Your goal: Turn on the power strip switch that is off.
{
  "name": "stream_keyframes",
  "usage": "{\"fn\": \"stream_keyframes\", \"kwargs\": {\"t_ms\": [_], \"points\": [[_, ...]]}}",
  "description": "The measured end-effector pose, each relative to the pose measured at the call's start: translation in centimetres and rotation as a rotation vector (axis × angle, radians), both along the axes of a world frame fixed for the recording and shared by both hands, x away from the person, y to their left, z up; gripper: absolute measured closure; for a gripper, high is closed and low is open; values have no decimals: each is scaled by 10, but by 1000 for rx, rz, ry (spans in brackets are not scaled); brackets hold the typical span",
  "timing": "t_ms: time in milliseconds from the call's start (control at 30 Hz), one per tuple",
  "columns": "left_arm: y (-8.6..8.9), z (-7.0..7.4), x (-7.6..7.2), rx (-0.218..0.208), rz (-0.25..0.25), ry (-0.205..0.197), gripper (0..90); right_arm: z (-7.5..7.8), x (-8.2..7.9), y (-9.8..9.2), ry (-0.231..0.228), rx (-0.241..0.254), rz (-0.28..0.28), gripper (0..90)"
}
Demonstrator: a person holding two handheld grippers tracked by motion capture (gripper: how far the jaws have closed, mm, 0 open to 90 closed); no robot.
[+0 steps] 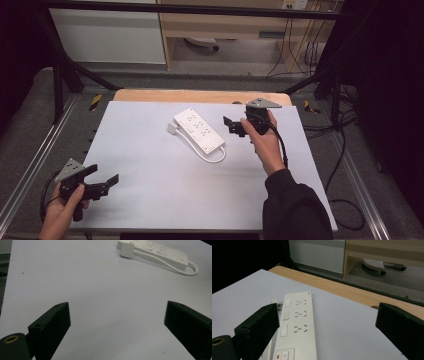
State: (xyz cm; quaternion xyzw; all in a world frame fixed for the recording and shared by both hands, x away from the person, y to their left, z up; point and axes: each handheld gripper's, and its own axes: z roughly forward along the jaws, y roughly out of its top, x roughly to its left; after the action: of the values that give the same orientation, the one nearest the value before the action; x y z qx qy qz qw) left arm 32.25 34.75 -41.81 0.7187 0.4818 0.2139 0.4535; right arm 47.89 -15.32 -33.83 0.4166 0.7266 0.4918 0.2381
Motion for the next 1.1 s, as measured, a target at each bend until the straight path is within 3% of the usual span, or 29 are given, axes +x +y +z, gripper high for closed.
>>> {"fn": "stream_keyframes", "kwargs": {"t_ms": [667,1100], "points": [[-1,-1,1,7,-7,13,68,-5,21,19,5,9,-3,63],[-2,-1,1,11,-12,11,68,-16,29,31,23,-8,1,66]]}}
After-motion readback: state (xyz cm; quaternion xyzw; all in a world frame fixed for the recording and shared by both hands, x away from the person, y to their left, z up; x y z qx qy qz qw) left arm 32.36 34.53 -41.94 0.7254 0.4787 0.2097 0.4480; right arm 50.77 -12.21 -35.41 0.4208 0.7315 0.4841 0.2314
